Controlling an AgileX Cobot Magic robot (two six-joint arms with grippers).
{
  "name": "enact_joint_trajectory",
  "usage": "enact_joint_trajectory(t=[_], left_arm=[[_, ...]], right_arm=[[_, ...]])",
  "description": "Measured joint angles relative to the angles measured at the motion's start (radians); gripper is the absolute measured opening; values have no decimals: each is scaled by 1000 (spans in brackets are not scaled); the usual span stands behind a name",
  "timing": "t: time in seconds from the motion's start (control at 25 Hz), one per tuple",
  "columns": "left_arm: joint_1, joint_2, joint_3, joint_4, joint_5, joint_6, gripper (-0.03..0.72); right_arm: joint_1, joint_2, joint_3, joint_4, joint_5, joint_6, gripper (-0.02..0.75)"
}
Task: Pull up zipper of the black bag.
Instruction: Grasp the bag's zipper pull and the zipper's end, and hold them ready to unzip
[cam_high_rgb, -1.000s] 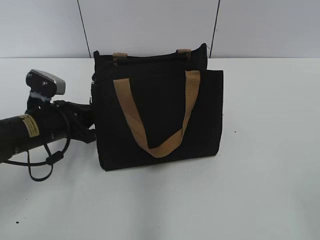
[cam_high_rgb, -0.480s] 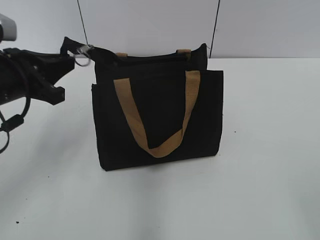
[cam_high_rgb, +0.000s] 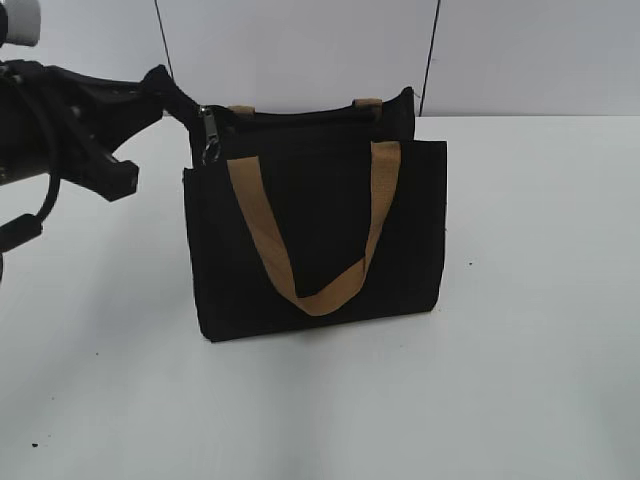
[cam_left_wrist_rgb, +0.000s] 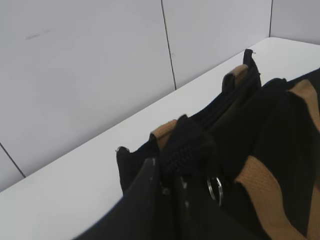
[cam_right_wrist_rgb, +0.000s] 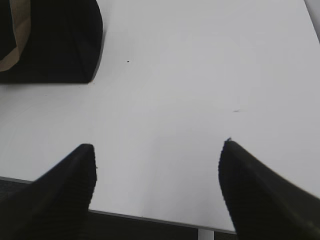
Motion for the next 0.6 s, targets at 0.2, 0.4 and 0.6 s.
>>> enact_joint_trajectory(t=[0.2, 0.4, 0.6], left_arm=[[-8, 0, -46, -12, 36, 0, 32], [-10, 0, -72, -41, 66, 0, 32], [-10, 0, -84, -44, 69, 0, 32]], right_arm=[[0, 85, -2, 28, -3, -19, 583], [9, 314, -28, 181, -69, -164, 583], [17, 515, -37, 436, -150, -336, 583]])
